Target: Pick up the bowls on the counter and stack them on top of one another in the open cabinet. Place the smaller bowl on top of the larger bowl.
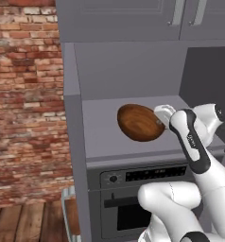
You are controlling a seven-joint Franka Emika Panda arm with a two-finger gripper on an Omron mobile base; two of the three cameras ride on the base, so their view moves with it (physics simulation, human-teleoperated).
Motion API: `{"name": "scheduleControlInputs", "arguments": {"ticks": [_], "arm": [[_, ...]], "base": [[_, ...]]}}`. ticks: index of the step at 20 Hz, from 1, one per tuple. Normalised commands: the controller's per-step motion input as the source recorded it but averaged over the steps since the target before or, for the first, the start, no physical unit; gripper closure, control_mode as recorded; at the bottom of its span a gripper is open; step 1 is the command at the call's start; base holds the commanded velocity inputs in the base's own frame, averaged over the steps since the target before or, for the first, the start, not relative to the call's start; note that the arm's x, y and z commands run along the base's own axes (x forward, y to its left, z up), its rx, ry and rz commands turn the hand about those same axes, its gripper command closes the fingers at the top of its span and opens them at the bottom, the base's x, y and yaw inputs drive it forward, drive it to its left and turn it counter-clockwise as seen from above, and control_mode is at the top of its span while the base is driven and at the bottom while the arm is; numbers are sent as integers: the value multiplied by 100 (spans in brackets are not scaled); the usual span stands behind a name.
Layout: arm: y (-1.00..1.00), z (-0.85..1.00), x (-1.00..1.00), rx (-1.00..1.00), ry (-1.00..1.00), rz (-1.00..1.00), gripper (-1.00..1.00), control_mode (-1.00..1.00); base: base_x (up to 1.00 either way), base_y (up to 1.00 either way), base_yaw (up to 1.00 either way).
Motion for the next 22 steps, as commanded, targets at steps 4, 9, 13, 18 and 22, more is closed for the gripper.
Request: {"name": "scheduleControlInputs", "arguments": {"ticks": [4,9,13,18,22], "arm": [[15,4,32,-2,4,-7,100,-100],[10,10,19,-3,8,-12,100,-100],[6,11,12,-3,11,-14,100,-100],[6,1,12,-5,10,-14,100,-100],[6,0,13,-5,9,-13,100,-100]], "base": [[0,0,0],[0,0,0],[0,0,0],[0,0,0],[0,0,0]]}}
